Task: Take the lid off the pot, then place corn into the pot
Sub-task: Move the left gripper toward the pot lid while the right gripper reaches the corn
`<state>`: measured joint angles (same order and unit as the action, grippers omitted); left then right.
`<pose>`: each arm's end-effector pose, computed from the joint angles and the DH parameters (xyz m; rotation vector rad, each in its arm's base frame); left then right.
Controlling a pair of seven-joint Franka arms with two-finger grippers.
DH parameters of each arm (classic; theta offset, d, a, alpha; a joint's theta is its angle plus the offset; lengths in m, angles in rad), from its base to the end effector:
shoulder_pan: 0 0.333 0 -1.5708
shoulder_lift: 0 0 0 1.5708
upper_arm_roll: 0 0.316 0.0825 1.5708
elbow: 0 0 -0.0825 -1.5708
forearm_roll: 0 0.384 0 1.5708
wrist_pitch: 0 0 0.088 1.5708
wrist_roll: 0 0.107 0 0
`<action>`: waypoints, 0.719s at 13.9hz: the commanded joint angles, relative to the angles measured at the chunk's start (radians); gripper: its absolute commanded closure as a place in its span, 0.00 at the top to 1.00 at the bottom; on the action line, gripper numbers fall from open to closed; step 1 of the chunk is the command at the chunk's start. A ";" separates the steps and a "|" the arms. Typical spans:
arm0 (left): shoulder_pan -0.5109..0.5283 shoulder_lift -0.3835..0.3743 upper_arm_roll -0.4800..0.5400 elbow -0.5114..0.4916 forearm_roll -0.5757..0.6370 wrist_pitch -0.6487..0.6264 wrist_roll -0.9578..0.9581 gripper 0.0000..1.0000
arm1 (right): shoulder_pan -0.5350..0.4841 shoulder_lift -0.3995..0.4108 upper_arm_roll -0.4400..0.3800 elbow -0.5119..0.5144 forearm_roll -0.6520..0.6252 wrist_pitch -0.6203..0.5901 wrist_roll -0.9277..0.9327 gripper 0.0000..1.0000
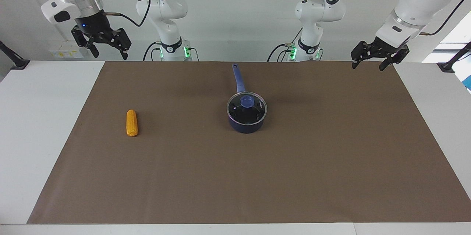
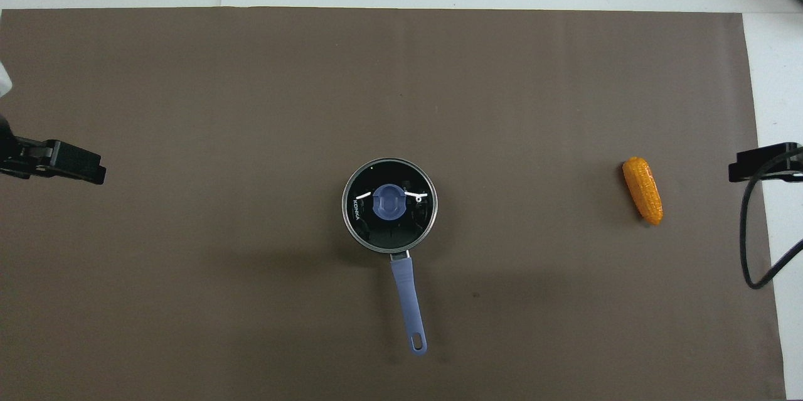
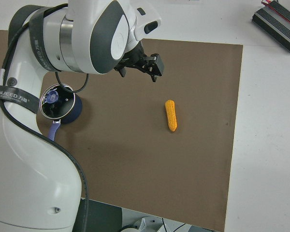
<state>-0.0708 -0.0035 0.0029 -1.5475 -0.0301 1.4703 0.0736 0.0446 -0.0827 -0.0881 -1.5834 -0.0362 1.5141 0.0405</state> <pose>0.5414 -0.0403 0.6289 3.1012 -0.2228 -0.1145 0.5222 -0.0290 0.6580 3.1098 -0.1339 0.0203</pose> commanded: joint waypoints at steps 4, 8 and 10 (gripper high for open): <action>-0.009 -0.007 -0.004 -0.036 0.010 0.033 0.012 1.00 | -0.011 -0.009 0.005 -0.009 -0.002 0.015 0.005 1.00; -0.029 -0.009 -0.012 -0.078 0.006 0.065 0.005 1.00 | -0.003 -0.009 0.014 -0.007 -0.001 0.005 0.006 1.00; -0.040 -0.009 -0.014 -0.105 0.004 0.083 -0.002 1.00 | 0.003 -0.009 0.017 -0.009 -0.002 0.011 0.002 1.00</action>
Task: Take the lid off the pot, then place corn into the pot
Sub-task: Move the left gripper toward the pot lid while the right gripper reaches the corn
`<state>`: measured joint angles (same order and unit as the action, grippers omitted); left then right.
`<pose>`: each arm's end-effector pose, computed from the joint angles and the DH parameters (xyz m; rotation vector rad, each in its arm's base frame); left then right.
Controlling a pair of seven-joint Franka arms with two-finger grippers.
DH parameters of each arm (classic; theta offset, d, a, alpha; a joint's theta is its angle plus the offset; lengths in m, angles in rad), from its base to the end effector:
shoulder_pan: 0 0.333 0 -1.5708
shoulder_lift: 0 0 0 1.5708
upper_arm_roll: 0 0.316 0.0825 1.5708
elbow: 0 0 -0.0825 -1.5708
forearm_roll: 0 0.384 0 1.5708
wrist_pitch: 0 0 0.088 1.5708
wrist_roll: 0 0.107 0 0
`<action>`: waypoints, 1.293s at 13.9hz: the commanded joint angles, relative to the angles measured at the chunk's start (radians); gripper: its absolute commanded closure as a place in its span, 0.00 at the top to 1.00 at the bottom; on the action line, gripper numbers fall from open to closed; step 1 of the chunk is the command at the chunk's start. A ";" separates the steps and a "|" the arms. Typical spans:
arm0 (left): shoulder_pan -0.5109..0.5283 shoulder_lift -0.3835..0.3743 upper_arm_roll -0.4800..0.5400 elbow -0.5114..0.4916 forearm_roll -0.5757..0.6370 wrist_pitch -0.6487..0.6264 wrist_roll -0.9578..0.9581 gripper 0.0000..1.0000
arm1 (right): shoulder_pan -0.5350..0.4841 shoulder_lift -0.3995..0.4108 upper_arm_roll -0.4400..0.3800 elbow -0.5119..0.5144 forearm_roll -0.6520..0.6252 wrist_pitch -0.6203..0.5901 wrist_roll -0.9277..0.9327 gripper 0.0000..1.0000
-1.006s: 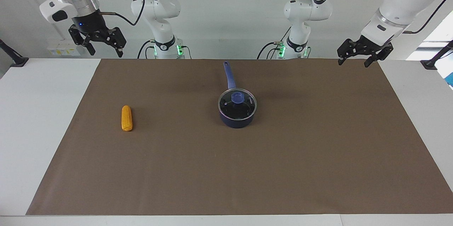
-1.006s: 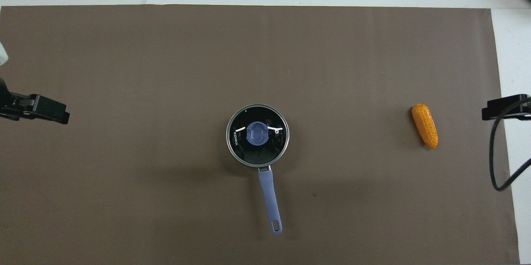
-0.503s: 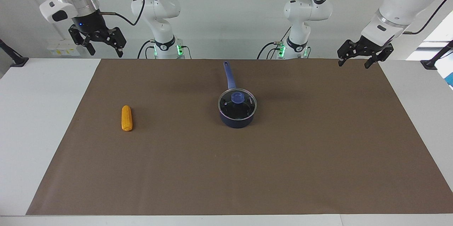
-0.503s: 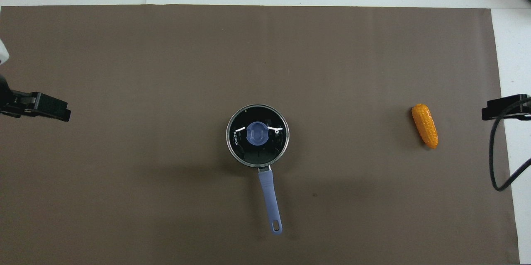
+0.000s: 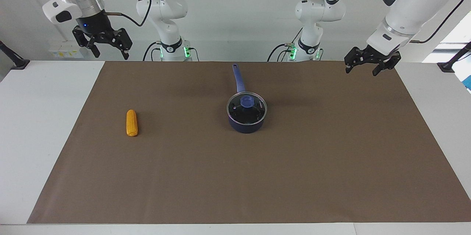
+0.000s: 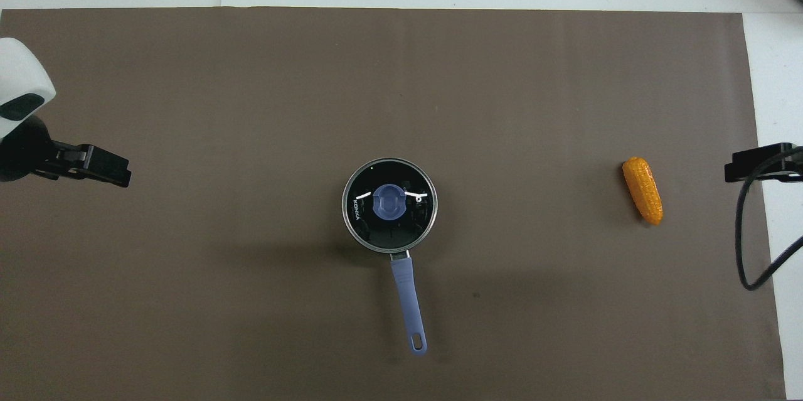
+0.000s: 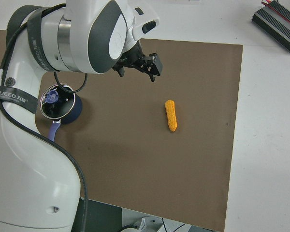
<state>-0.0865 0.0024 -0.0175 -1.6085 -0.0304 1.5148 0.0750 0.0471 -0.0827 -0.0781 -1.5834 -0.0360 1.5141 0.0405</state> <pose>0.5443 -0.0602 0.6009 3.0965 -0.2783 -0.1502 0.5225 -0.0222 0.6580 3.1100 -0.1144 0.0207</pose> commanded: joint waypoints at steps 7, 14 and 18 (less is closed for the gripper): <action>-0.156 -0.015 0.007 -0.143 0.003 0.178 -0.133 1.00 | -0.012 0.055 0.008 -0.177 0.001 0.263 -0.045 1.00; -0.280 0.004 0.007 -0.192 -0.006 0.268 -0.317 1.00 | -0.093 0.244 0.006 -0.322 -0.001 0.578 -0.388 1.00; -0.346 0.042 0.007 -0.211 -0.016 0.341 -0.366 1.00 | -0.115 0.307 0.006 -0.374 -0.001 0.641 -0.415 1.00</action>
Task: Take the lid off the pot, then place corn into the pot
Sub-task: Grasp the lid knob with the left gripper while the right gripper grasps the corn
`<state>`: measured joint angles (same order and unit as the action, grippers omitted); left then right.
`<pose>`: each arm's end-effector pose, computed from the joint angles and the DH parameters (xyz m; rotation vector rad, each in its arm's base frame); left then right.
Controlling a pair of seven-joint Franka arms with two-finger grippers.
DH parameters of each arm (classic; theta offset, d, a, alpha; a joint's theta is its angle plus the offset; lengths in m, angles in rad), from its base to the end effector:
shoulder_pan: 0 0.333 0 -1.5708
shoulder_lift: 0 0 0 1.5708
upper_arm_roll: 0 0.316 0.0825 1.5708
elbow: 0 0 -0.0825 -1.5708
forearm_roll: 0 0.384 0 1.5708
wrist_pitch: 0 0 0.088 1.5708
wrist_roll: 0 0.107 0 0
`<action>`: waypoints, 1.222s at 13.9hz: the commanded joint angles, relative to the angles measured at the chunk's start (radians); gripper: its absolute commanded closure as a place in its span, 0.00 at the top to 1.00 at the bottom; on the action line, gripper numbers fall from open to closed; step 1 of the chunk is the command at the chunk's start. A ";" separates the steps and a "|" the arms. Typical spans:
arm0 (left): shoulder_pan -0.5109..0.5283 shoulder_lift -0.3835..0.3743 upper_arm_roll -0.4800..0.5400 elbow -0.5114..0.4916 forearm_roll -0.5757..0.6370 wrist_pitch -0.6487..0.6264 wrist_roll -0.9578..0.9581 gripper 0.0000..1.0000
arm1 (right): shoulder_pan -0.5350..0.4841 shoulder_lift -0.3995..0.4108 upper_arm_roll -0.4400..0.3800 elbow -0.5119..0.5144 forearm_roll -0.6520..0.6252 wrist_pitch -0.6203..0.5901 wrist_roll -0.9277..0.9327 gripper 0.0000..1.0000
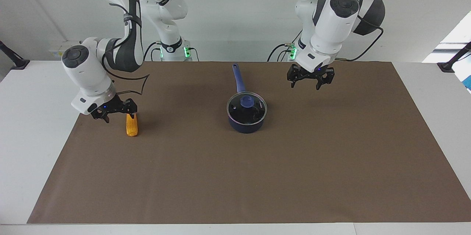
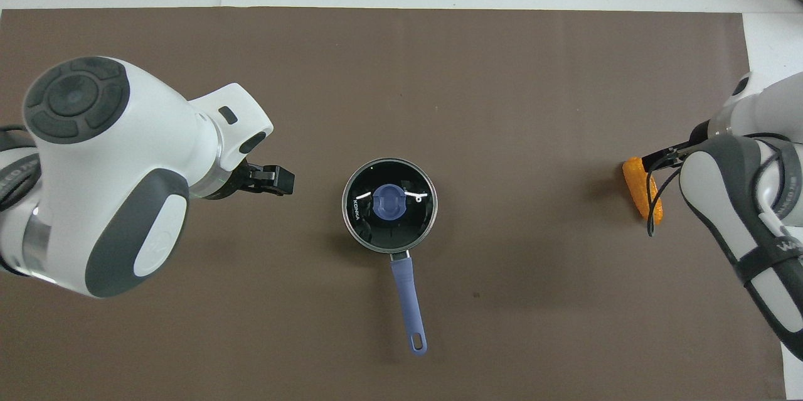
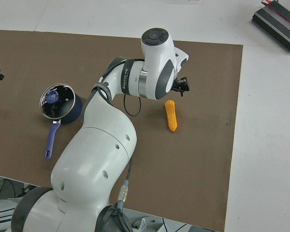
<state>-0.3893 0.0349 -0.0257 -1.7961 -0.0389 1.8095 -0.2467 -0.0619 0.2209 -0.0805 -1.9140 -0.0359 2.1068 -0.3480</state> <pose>0.5217 -0.2332 0.5181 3.1019 -0.2466 -0.0511 0.5972 -0.0853 0.3787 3.0811 0.3498 -0.0596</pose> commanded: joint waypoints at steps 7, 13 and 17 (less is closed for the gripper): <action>-0.195 0.149 0.015 -0.013 -0.006 0.217 -0.334 1.00 | -0.010 0.078 0.008 -0.123 -0.004 0.177 -0.117 1.00; -0.289 0.267 0.016 0.112 0.004 0.222 -0.512 1.00 | -0.010 0.075 0.008 -0.132 -0.004 0.168 -0.172 0.58; -0.293 0.281 0.015 0.100 0.005 0.248 -0.540 1.00 | 0.002 0.080 0.008 -0.102 -0.002 0.113 -0.088 0.00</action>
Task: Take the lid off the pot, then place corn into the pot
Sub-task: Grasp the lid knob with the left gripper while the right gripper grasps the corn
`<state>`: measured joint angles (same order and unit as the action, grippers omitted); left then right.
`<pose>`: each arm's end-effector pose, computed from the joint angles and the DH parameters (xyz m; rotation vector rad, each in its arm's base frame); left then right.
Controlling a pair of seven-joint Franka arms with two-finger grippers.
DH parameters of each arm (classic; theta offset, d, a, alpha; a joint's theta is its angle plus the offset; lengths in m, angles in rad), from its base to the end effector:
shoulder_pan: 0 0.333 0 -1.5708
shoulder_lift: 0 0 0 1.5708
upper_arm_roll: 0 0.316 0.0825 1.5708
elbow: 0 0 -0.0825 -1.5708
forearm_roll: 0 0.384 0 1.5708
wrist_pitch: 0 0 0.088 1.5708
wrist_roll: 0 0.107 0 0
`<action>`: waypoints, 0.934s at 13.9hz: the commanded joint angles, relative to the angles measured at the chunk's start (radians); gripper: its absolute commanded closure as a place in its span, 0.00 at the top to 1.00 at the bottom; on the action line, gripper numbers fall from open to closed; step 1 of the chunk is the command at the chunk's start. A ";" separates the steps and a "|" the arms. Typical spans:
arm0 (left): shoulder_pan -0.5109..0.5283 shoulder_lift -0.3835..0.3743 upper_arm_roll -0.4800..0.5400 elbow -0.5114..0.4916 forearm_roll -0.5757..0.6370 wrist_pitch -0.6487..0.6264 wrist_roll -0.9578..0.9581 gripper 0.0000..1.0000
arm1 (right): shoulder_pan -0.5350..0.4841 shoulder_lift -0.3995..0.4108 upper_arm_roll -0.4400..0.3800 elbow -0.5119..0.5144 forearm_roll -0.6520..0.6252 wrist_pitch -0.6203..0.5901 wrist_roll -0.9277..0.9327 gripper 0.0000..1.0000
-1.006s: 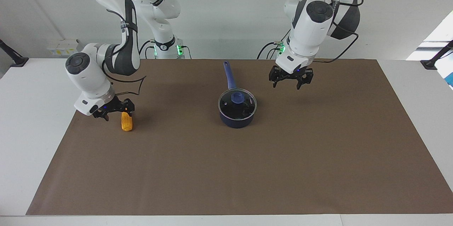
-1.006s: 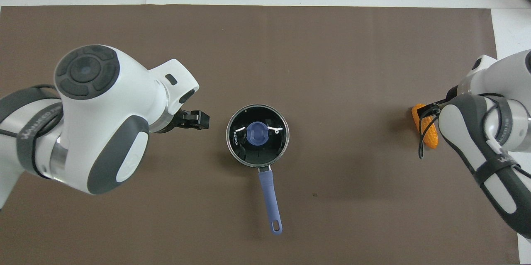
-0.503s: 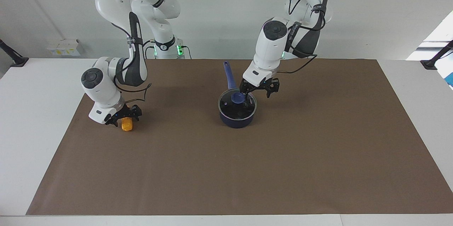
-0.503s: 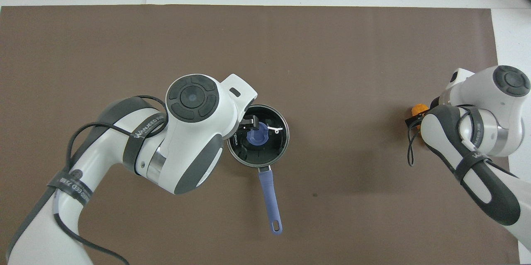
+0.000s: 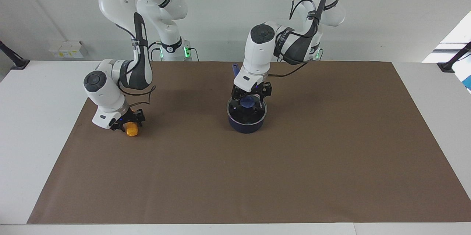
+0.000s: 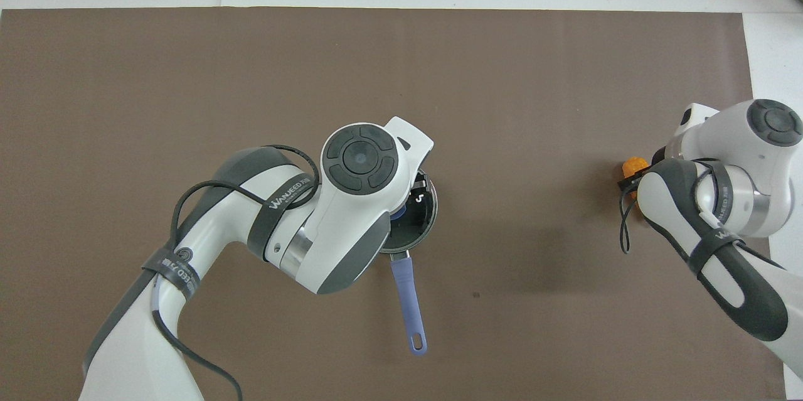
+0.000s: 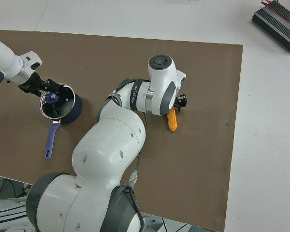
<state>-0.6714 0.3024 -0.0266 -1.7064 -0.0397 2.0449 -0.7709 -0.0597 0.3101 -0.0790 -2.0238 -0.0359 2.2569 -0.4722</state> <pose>0.4955 -0.4166 0.4183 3.0818 0.1415 -0.0036 0.5835 -0.0812 0.2901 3.0624 0.5575 -0.1372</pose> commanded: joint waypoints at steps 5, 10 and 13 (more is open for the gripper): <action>-0.013 0.015 0.016 -0.025 0.012 0.034 -0.011 0.82 | 0.001 -0.039 0.008 0.135 -0.002 -0.196 0.038 0.00; -0.011 0.014 0.017 0.008 0.011 0.003 -0.018 0.00 | 0.023 -0.131 0.015 0.212 -0.002 -0.299 0.113 0.00; 0.004 0.009 0.017 0.054 0.014 -0.047 -0.013 0.00 | 0.024 -0.161 0.018 0.295 -0.001 -0.423 0.132 0.00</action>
<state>-0.6717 0.3223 -0.0174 -1.6952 -0.0373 2.0543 -0.7727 -0.0287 0.1668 -0.0695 -1.7735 -0.0358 1.8985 -0.3672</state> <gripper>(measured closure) 0.396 0.626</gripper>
